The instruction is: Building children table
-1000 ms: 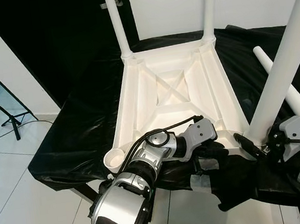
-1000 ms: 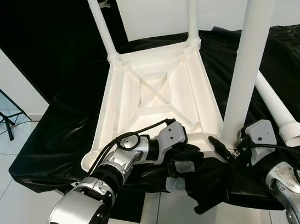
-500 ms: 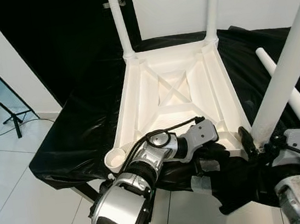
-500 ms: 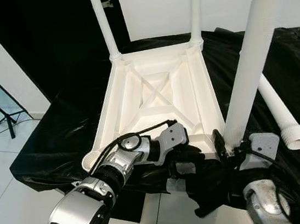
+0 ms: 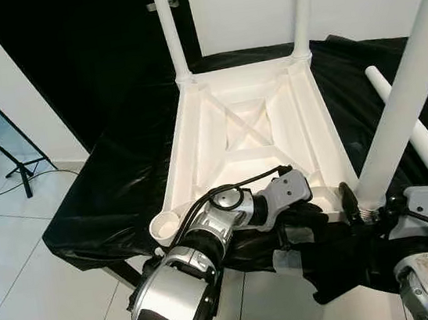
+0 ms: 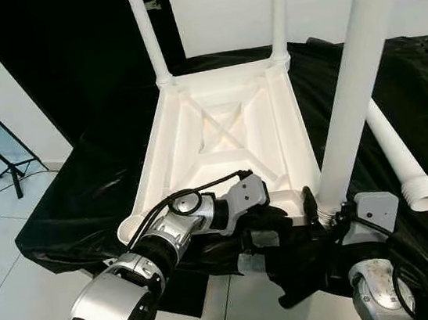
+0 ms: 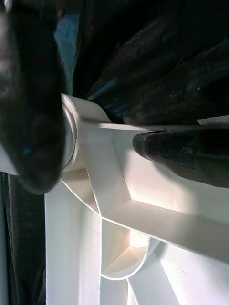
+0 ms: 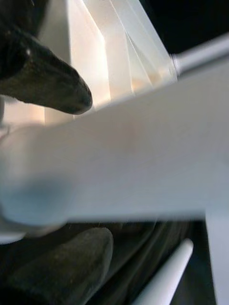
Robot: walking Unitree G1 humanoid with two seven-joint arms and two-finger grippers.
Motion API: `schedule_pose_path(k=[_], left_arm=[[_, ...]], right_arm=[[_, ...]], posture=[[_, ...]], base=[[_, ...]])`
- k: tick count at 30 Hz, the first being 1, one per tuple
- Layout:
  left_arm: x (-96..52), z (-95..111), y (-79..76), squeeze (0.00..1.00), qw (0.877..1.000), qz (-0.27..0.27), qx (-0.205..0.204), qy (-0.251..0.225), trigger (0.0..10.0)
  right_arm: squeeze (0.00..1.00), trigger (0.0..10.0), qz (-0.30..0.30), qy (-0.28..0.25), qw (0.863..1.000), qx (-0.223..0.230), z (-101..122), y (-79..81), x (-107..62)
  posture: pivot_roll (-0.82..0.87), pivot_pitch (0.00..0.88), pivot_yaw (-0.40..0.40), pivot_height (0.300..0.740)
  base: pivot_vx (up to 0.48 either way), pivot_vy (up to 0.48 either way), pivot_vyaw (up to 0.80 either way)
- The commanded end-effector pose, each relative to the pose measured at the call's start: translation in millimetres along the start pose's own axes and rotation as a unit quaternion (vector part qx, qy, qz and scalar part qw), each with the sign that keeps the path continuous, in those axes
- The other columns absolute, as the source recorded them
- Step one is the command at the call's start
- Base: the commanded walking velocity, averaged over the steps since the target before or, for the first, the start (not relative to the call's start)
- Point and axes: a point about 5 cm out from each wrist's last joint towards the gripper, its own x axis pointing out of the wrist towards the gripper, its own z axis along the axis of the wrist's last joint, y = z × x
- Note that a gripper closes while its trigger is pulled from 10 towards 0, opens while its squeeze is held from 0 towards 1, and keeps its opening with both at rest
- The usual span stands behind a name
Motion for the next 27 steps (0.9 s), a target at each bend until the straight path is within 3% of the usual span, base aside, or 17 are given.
schedule_pose_path(k=[1, 6, 14, 15, 17, 18, 23, 27], left_arm=[[-0.8, -28.1, -4.9, 0.0, 0.995, 0.074, -0.051, 0.041, 10.0], [0.4, -28.2, -6.2, 0.0, 0.995, 0.07, -0.051, 0.041, 10.0], [-0.1, -28.4, -5.9, 0.0, 0.995, 0.072, -0.051, 0.041, 10.0], [-0.7, -28.7, -5.6, 0.0, 0.995, 0.073, -0.052, 0.041, 10.0], [-0.7, -28.7, -5.6, 0.0, 0.995, 0.073, -0.052, 0.041, 10.0], [-1.1, -29.0, -5.3, 0.0, 0.995, 0.074, -0.052, 0.041, 10.0], [-1.4, -28.7, -4.8, 0.0, 0.995, 0.076, -0.052, 0.041, 10.0], [-1.1, -28.5, -4.9, 0.0, 0.995, 0.075, -0.052, 0.04, 10.0]], right_arm=[[0.0, 10.0, 0.061, -0.015, 0.998, -0.014, 3.0, 6.7, 5.3], [0.0, 10.0, 0.106, -0.043, 0.991, -0.067, 19.0, -9.5, 21.4], [0.0, 10.0, 0.148, -0.023, 0.986, -0.079, 16.9, -15.5, 24.6], [0.0, 2.5, 0.169, -0.008, 0.983, -0.074, 13.6, -15.3, 24.0], [0.0, 2.5, 0.169, -0.008, 0.983, -0.074, 13.6, -15.3, 24.0], [0.0, 0.0, 0.187, 0.005, 0.98, -0.07, 10.8, -15.3, 23.0], [0.0, 0.0, 0.237, 0.04, 0.969, -0.053, 3.3, -17.2, 16.2], [0.0, 0.0, 0.24, 0.044, 0.968, -0.05, 2.6, -18.4, 15.9]], posture=[[0.0, 0.0, 0.088, 0.74], [0.0, 0.0, 0.088, 0.74], [0.01, 0.0, 0.084, 0.74], [0.01, 0.0, 0.083, 0.74], [0.01, 0.0, 0.083, 0.74], [0.01, 0.0, 0.083, 0.74], [0.01, 0.0, 0.081, 0.74], [0.01, 0.0, 0.081, 0.74]], base=[[0.0, 0.0, 0.0], [0.0, 0.0, 0.0], [0.0, 0.0, 0.0], [0.0, 0.0, 0.0], [0.0, 0.0, 0.0], [0.0, 0.0, 0.0], [0.0, 0.0, 0.0], [0.0, 0.0, 0.0]])
